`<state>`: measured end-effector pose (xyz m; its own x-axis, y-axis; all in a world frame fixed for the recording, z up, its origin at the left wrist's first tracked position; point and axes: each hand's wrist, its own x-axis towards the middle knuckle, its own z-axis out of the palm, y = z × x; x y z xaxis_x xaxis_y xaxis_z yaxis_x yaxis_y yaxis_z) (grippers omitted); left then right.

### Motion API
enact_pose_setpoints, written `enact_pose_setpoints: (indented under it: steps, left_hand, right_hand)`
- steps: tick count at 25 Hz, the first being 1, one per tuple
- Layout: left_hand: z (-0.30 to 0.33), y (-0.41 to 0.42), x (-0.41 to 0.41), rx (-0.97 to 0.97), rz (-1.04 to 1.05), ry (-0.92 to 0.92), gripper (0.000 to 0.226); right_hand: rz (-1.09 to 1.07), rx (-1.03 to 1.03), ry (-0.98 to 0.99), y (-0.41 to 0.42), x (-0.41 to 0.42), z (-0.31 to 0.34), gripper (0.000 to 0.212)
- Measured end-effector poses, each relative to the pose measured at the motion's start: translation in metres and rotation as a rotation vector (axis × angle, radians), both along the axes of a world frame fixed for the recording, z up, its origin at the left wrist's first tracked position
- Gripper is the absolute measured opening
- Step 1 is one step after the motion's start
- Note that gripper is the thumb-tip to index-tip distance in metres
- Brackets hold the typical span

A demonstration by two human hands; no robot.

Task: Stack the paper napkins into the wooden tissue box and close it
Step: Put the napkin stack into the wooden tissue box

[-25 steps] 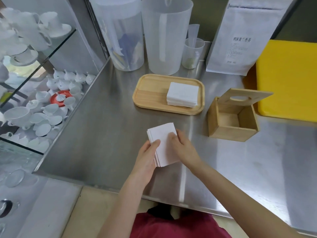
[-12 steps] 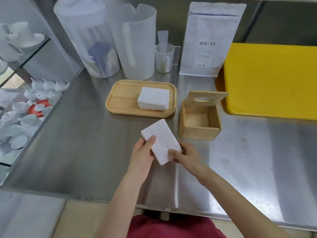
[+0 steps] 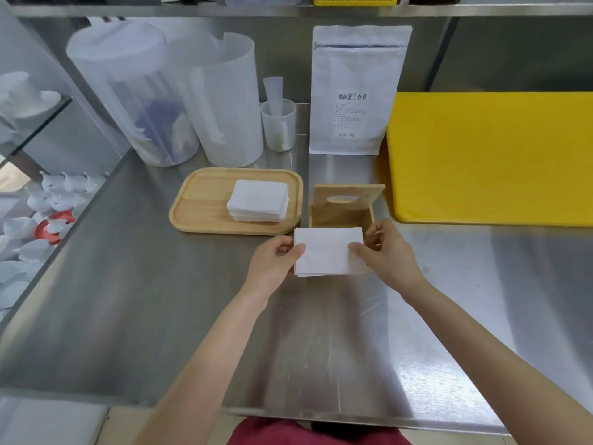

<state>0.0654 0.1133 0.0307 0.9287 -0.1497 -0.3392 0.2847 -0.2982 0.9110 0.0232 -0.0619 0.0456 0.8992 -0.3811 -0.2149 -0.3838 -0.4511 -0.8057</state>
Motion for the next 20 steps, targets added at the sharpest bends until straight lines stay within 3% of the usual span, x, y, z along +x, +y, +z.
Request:
enact_pose_setpoints:
  steps: [3, 9, 15, 20]
  left_hand:
    - [0.000, -0.021, 0.013, 0.147, -0.037, -0.089, 0.024]
    - [0.000, -0.054, 0.039, 0.431, -0.111, -0.342, 0.024]
    - [-0.010, -0.079, 0.049, 1.113, -0.511, -0.602, 0.042]
    - [-0.013, -0.099, 0.063, 1.300, -0.711, -0.575, 0.051]
  right_hand:
    - [0.046, -0.167, -0.064, -0.012, 0.010, -0.002, 0.013]
    - [0.143, -0.331, -0.022, -0.034, 0.039, -0.014, 0.020]
    - [0.454, -0.871, 0.161, -0.031, 0.063, -0.019, 0.023]
    - [0.505, -0.989, 0.266, -0.027, 0.071, -0.020, 0.024]
